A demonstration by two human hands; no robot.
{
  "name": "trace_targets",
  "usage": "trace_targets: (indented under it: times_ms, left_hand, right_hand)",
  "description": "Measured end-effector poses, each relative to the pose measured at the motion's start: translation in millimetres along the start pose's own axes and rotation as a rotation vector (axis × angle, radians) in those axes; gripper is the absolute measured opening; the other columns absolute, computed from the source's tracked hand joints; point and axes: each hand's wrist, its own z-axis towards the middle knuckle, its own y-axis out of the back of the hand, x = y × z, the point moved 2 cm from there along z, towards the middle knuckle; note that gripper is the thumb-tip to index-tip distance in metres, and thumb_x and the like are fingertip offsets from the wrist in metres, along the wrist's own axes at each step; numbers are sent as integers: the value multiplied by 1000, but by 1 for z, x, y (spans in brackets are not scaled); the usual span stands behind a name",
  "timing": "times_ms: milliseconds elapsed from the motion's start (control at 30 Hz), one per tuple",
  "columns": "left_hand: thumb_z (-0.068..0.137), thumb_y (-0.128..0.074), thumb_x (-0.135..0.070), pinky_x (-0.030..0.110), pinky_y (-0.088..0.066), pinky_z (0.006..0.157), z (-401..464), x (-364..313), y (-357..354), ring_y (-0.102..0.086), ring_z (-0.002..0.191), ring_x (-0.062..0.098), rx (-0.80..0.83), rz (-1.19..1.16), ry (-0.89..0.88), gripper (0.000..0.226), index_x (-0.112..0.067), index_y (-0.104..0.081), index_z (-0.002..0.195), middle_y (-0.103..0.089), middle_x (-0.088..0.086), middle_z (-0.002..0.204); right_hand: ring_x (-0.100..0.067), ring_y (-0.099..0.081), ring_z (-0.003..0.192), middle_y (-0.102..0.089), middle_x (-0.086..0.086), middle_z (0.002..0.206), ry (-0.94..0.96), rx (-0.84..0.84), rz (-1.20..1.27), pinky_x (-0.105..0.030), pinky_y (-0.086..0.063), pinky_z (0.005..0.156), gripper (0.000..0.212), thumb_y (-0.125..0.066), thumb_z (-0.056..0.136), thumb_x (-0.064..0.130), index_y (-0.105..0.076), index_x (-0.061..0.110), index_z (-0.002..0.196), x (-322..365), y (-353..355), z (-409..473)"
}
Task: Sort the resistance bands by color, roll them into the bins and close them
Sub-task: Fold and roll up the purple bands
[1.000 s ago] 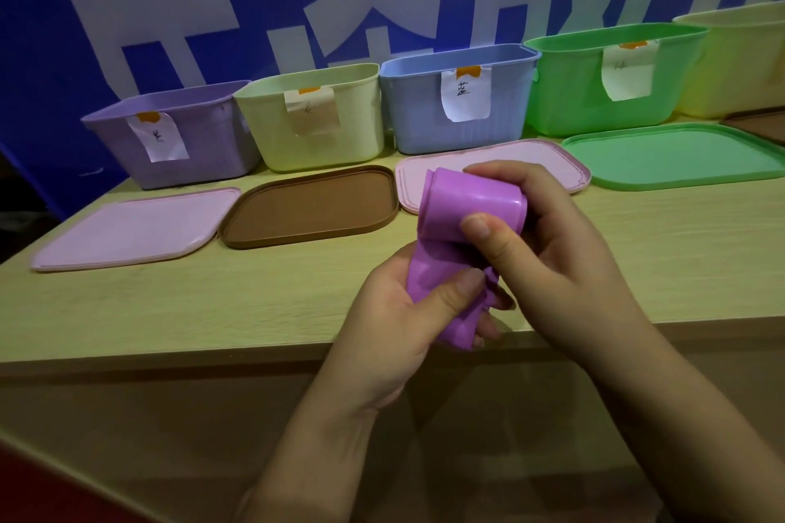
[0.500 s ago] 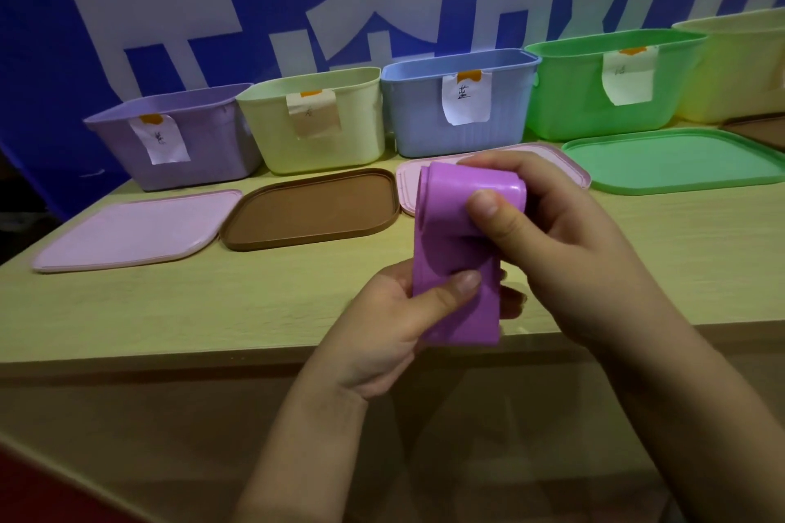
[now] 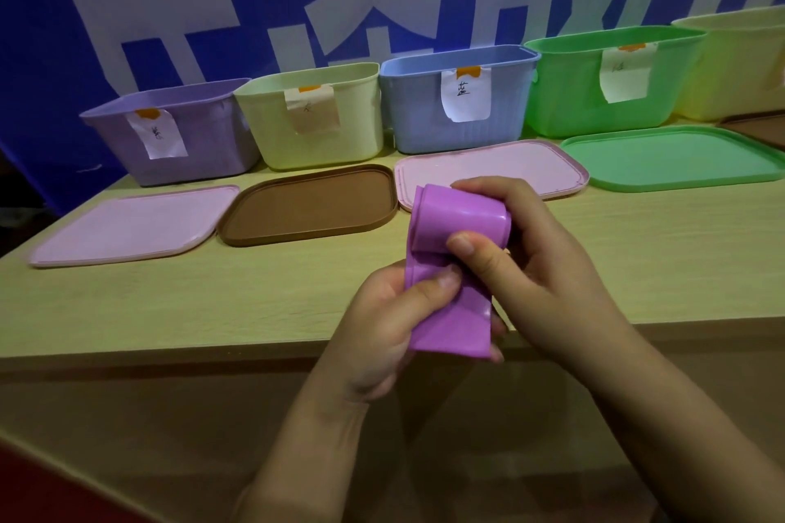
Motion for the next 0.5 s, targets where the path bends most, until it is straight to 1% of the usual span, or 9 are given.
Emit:
trace_targets:
  times_ms: [67,133,200,233,267,333,367,433,500]
  left_hand:
    - [82,-47,-14,34,-57,51,1,-1,1,-68,63,29,8,-40,4,28,-10,-73,89,-69,14,77]
    - [78,-48,-19,33,-56,50,3,-1,3,-66,58,32,6,-53,20,28,-16,-76,84,-68,16,76]
    - [73,-60,-30,32,-55,49,5,-2,4,-66,59,32,-7,-51,19,24,-18,-75,88,-68,15,78]
    - [69,-71,-40,32,-55,49,5,-2,4,-67,62,31,-13,-38,11,31,-20,-75,92,-69,13,82]
    - [60,-78,-53,32,-55,49,6,-3,4,-69,67,29,-26,-9,5,44,-24,-74,93,-70,10,85]
    - [47,-73,-76,34,-57,54,7,-3,3,-71,75,24,-93,91,-14,60,-33,-74,89,-72,3,85]
    - [43,-70,-81,35,-58,56,8,-3,3,-71,77,23,-134,143,-25,63,-35,-74,86,-73,2,84]
    - [43,-66,-83,33,-57,57,9,-3,1,-72,78,22,-218,218,-22,63,-33,-75,81,-73,3,82]
    - [55,-63,-77,33,-58,61,8,-1,2,-72,80,25,-290,264,7,59,-24,-75,78,-73,5,79]
  right_hand:
    - [5,-58,80,-58,18,96,-26,14,10,-7,-44,62,26,-56,82,35,-47,40,106,-2,0,0]
    - [2,-59,82,-57,17,100,-50,40,7,-10,-47,63,29,-57,81,38,-46,42,107,-4,1,1]
    - [-1,-60,86,-56,17,103,-51,79,7,-15,-50,66,31,-58,80,40,-45,44,109,-6,2,0]
    - [-2,-61,88,-56,18,104,-50,98,16,-17,-52,66,32,-59,80,40,-45,45,109,-6,2,0]
    - [-3,-62,90,-55,18,107,-48,115,36,-19,-53,65,33,-60,80,39,-45,45,109,-6,2,-1]
    - [-4,-62,95,-53,14,113,-36,138,73,-22,-55,63,36,-64,80,38,-45,43,110,-8,1,-1]
    - [-5,-61,98,-52,12,116,-15,137,60,-22,-55,66,38,-66,80,36,-46,42,111,-9,0,-2]
    - [-8,-57,105,-50,8,120,34,123,6,-21,-54,73,40,-66,80,35,-45,40,113,-12,-3,-3]
    - [-10,-55,111,-50,6,123,51,117,3,-24,-56,75,40,-64,78,35,-46,39,113,-15,-7,-4]
